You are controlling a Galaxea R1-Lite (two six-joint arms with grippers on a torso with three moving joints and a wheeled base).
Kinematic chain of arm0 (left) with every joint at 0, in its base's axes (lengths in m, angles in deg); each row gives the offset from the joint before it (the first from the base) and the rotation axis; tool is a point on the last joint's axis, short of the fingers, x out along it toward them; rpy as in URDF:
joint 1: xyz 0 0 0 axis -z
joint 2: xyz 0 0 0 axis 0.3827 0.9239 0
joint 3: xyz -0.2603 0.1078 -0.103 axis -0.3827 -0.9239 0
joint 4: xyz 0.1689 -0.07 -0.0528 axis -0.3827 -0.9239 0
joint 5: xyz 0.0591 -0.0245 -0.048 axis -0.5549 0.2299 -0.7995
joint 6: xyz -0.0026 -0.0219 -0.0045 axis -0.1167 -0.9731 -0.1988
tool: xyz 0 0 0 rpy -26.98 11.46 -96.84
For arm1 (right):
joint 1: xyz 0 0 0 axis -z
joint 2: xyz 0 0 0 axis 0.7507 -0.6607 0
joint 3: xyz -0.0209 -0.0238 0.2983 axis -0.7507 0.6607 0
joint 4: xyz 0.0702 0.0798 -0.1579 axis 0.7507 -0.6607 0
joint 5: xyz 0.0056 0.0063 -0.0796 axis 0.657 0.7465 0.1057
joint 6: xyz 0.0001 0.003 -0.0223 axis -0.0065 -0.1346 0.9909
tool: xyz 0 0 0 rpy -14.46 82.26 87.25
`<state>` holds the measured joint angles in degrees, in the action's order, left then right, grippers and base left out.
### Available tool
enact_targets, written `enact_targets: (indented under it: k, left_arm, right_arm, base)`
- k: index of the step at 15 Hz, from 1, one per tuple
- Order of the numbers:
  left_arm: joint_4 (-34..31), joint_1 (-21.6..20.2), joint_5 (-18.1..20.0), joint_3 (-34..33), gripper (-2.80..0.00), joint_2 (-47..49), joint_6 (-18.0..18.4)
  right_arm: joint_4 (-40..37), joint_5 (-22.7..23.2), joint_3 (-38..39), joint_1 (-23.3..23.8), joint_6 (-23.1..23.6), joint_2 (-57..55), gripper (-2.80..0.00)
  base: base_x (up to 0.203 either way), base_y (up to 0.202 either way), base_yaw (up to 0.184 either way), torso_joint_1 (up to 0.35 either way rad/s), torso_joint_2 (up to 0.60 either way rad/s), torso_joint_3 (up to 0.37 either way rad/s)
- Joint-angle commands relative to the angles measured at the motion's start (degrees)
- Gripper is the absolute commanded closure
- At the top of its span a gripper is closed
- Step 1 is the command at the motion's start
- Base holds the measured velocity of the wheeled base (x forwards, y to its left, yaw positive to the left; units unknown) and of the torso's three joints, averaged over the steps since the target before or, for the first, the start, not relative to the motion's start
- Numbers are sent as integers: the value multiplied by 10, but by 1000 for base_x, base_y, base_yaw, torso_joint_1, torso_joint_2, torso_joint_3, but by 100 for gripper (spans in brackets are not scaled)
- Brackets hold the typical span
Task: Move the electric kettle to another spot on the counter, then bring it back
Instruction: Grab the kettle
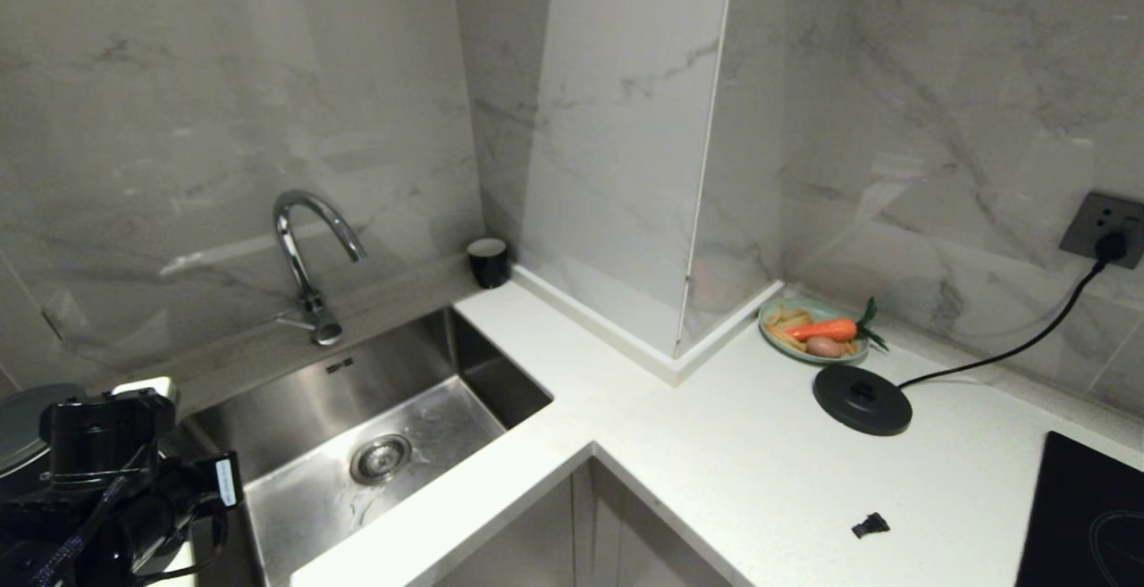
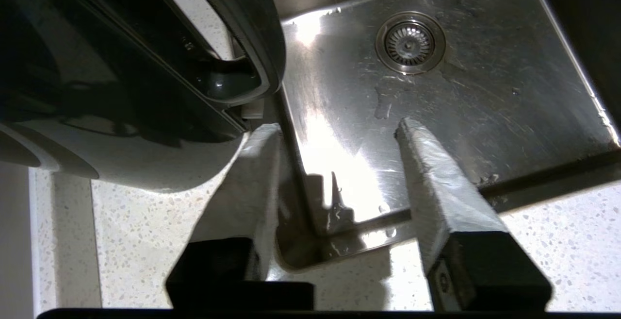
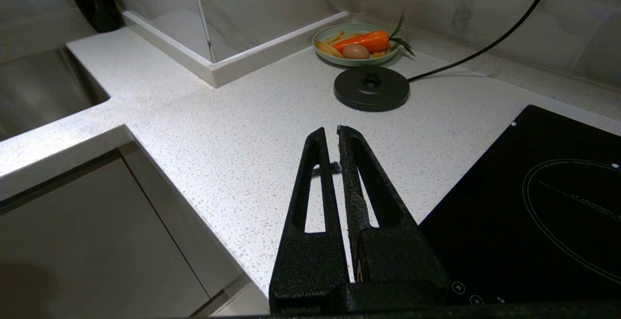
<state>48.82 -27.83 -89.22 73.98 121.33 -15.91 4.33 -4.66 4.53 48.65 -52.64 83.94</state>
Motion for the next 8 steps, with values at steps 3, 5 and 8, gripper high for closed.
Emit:
enact_targets:
  k: [3, 5, 8]
  left_arm:
    - [3, -13, 0, 6, -280, 1, 0]
    - [3, -18, 2, 19, -280, 6, 1]
    - [3, -19, 1, 36, -280, 32, 0]
  right_arm:
    - [0, 0, 0, 0, 0, -1, 0]
    - [0, 0, 0, 0, 0, 0, 0]
    - [0, 0, 0, 0, 0, -1, 0]
  base:
    - [0, 0, 0, 0, 0, 0]
    - [0, 0, 0, 0, 0, 0]
    - [0, 0, 0, 0, 0, 0]
